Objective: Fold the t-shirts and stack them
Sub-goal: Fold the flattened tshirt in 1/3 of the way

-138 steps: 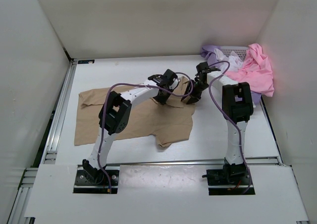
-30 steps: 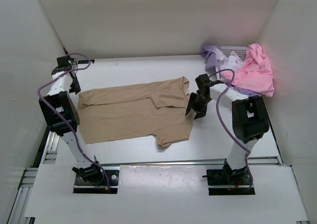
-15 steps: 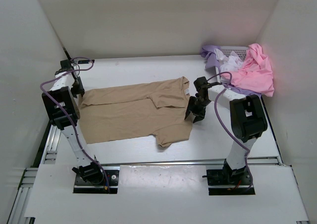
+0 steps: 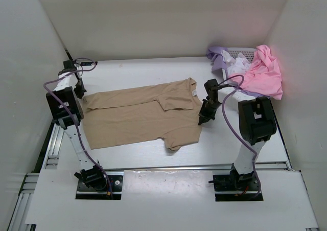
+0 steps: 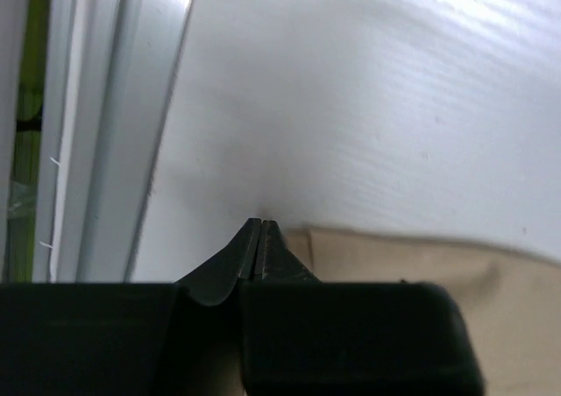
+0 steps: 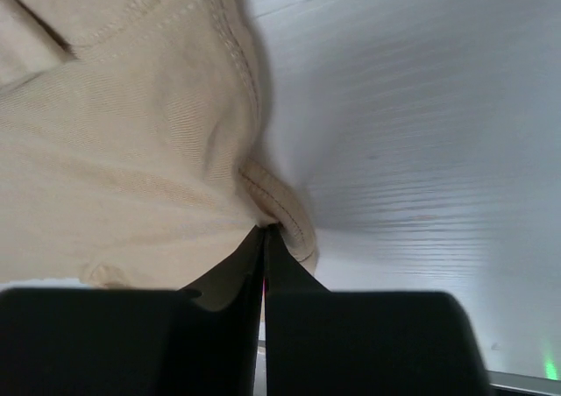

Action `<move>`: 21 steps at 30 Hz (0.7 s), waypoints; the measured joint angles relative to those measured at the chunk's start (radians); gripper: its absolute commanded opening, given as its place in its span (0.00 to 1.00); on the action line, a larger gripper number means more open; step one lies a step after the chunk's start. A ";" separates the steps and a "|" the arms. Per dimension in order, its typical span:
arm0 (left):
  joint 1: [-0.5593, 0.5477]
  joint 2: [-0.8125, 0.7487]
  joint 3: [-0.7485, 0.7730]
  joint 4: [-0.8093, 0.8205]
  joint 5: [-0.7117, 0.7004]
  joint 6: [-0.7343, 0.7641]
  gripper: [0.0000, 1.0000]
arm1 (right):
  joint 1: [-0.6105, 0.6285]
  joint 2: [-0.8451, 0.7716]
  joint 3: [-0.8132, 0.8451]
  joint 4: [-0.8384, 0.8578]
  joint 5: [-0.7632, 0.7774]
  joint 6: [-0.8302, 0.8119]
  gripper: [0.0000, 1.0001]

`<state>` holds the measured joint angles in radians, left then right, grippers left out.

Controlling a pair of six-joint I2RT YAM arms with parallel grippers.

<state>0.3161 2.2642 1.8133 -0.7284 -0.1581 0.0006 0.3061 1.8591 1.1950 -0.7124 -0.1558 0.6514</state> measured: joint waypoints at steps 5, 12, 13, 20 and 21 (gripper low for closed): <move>0.000 0.026 0.044 0.004 -0.025 0.000 0.20 | -0.012 0.000 0.000 -0.019 0.036 -0.012 0.00; 0.010 -0.072 -0.106 -0.003 0.104 0.000 0.37 | -0.003 0.013 0.037 -0.048 0.037 -0.044 0.00; 0.012 -0.085 -0.119 -0.007 0.133 0.001 0.43 | -0.002 0.016 0.041 -0.048 0.037 -0.050 0.00; 0.017 -0.099 -0.126 -0.032 0.231 0.000 0.47 | 0.006 0.031 0.049 -0.071 0.046 -0.060 0.00; 0.017 -0.099 -0.126 -0.034 0.231 0.000 0.47 | 0.006 0.031 0.050 -0.072 0.049 -0.060 0.00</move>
<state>0.3328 2.1654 1.6878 -0.7624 0.0727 0.0002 0.3126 1.8896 1.2446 -0.7845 -0.1070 0.5911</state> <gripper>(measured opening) 0.466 0.002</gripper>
